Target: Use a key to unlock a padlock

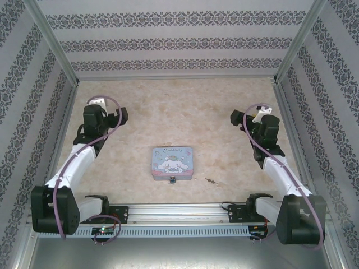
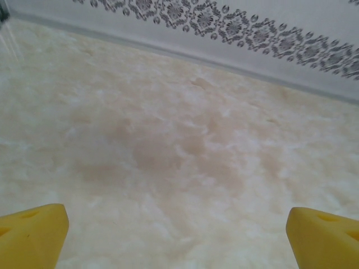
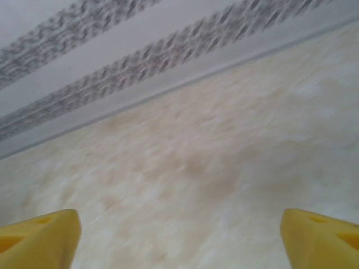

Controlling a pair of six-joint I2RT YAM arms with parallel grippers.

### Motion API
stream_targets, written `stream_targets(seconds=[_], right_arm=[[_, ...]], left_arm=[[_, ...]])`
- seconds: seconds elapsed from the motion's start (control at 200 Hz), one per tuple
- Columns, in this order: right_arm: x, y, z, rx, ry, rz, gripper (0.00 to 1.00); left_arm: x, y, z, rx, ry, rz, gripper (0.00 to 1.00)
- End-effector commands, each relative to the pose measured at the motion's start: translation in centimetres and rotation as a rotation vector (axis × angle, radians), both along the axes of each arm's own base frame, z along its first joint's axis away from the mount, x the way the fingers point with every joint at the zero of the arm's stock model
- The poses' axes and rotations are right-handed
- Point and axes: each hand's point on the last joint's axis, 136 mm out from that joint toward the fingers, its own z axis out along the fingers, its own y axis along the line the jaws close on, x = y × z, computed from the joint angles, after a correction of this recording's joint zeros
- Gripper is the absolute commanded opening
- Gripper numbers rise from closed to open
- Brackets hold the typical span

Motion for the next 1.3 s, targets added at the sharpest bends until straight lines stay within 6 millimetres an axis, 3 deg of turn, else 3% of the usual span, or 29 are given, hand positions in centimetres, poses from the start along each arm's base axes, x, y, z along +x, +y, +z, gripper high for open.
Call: stream_targets(seconds=[0.0, 0.18, 0.33, 0.545, 0.734, 1.069, 1.294], right_arm=[[-2.5, 4.8, -1.1, 0.141, 0.159, 0.217, 0.86], [-6.4, 9.9, -3.8, 0.183, 0.396, 0.341, 0.72], [-9.6, 13.8, -5.9, 0.172, 0.509, 0.374, 0.70], [-12.9, 16.6, -8.2, 0.164, 0.574, 0.371, 0.65], [-14.9, 18.1, -10.0, 0.141, 0.624, 0.380, 0.60], [-15.0, 19.6, -11.3, 0.130, 0.650, 0.369, 0.57], [-13.6, 20.7, -11.3, 0.132, 0.655, 0.365, 0.44]], left_arm=[[-3.8, -1.9, -3.7, -0.210, 0.248, 0.012, 1.00], [-6.9, -6.5, -4.6, -0.367, 0.333, -0.134, 1.00], [-9.7, -9.3, -5.5, -0.438, 0.385, -0.208, 1.00], [-13.0, -12.7, -6.9, -0.472, 0.427, -0.278, 1.00], [-14.7, -15.2, -8.8, -0.497, 0.450, -0.313, 1.00], [-14.8, -18.2, -10.6, -0.511, 0.471, -0.360, 0.92], [-13.6, -21.0, -11.2, -0.525, 0.503, -0.426, 0.69]])
